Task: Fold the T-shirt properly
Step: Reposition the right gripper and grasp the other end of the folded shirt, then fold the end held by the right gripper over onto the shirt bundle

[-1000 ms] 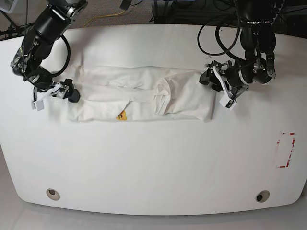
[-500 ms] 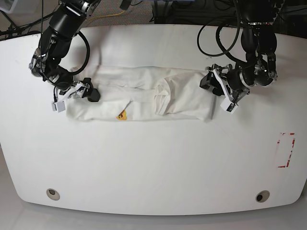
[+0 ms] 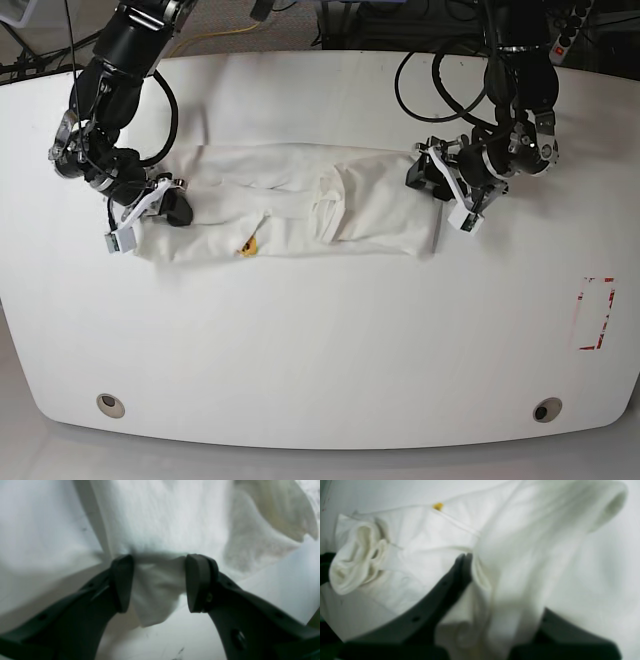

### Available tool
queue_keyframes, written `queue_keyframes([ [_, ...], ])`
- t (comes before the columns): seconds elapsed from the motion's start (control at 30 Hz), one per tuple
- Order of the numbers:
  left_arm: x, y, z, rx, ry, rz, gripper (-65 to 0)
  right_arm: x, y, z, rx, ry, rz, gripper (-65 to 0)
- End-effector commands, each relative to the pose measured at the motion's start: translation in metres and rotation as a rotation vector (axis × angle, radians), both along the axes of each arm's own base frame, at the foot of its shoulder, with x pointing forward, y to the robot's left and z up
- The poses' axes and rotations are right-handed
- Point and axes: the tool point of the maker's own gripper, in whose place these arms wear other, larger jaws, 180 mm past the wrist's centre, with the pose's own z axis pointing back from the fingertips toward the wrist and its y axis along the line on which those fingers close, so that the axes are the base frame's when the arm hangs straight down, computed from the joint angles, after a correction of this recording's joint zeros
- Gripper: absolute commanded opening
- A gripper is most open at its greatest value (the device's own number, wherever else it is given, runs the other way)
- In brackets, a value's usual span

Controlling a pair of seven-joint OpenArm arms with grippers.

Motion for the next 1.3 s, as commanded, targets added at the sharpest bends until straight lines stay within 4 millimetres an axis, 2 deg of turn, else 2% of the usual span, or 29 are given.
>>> queue_keyframes([
  [0.0,0.001,-0.001,0.0,0.006,0.006,-0.004,-34.4,0.011,0.002,0.034,-0.046,-0.079,0.011,-65.0],
  [0.07,-0.001,-0.001,-0.002,0.006,0.01,-0.004,-34.4,0.013,0.025,0.051,-0.054,-0.12,0.055,-65.0],
  [0.17,-0.001,-0.001,-0.002,0.005,0.013,-0.001,-34.4,0.01,0.047,0.072,-0.071,-0.164,0.113,-65.0],
  [0.27,-0.002,-0.006,-0.002,-0.009,0.013,-0.003,-34.4,0.009,0.085,0.09,-0.016,-0.226,0.177,-65.0],
  [0.47,-0.002,-0.011,-0.002,-0.017,0.013,-0.002,-34.4,0.003,0.156,0.098,0.071,-0.253,0.322,-65.0],
  [0.57,-0.002,-0.012,-0.002,-0.019,0.016,-0.003,-34.4,0.001,0.178,0.104,0.122,-0.265,0.346,-65.0],
  [0.73,-0.008,-0.017,-0.006,-0.033,0.028,-0.002,-34.4,0.007,0.197,0.103,0.198,-0.256,0.342,-65.0],
  [0.9,-0.009,-0.02,-0.005,-0.039,0.027,-0.003,-34.4,0.017,0.212,0.085,0.276,-0.205,0.344,-64.8],
  [1.27,-0.009,-0.021,-0.004,-0.045,0.026,-0.003,-34.4,0.009,0.252,0.074,0.333,-0.191,0.428,-64.8],
])
